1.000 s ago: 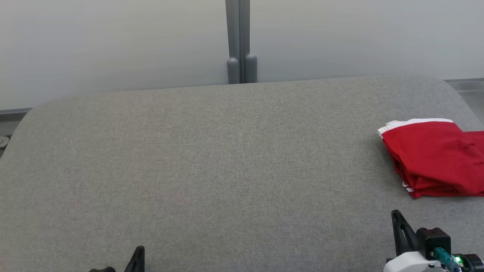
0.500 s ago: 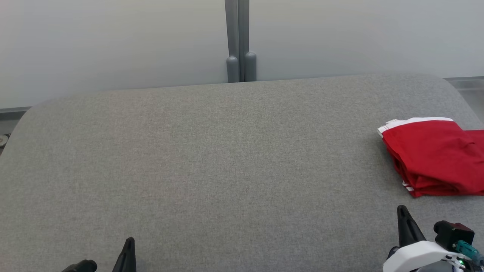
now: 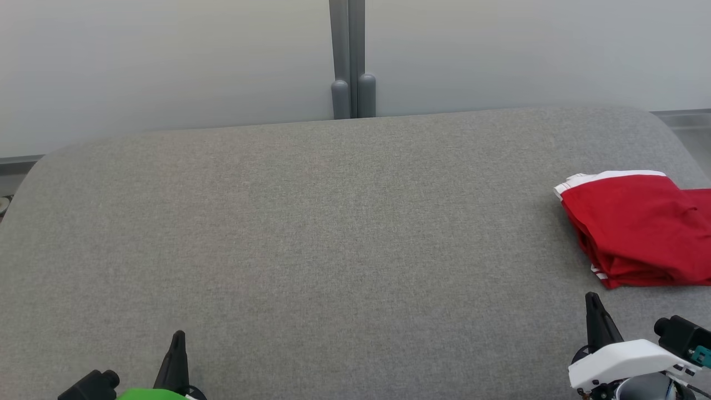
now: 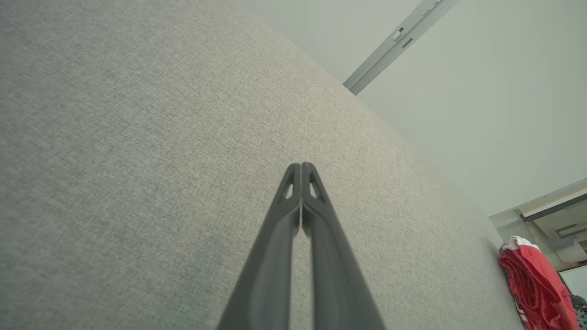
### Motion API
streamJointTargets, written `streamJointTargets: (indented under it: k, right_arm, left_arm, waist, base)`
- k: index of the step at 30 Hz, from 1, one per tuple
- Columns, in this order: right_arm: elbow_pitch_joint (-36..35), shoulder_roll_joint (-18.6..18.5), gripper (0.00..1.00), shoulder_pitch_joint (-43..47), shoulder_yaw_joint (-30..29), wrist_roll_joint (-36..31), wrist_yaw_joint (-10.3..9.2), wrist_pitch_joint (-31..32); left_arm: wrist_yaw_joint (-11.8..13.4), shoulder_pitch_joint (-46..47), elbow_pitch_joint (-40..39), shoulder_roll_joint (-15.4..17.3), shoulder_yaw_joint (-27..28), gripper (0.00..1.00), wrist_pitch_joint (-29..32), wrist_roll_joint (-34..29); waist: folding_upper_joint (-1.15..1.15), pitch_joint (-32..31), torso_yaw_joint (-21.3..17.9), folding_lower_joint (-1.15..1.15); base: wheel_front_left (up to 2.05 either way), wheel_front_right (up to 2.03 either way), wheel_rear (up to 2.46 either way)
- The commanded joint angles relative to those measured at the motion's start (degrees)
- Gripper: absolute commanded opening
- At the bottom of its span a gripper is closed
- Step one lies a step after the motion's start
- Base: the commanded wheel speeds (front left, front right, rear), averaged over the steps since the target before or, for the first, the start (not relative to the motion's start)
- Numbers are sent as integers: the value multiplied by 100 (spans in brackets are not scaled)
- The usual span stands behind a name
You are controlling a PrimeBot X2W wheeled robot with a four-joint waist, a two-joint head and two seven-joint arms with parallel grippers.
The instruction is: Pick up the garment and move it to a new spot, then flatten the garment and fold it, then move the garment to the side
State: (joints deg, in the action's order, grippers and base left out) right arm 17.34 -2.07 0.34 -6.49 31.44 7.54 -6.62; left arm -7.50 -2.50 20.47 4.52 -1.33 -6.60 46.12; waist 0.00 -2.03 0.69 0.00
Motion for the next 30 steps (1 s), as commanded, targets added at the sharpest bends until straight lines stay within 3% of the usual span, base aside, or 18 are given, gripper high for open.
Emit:
streamJointTargets:
  k: [1,30]
  right_arm:
    - [-100,-38,0,-161,3,190,-2,35]
    - [-177,-62,0,-401,16,2531,-3,549]
  left_arm:
    - [0,179,-101,17,58,0,25,135]
    - [1,478,-328,-55,373,0,544,1917]
  waist:
    - [0,2,0,0]
    - [0,69,-21,0]
  base:
    - [0,0,0]
    - [0,0,0]
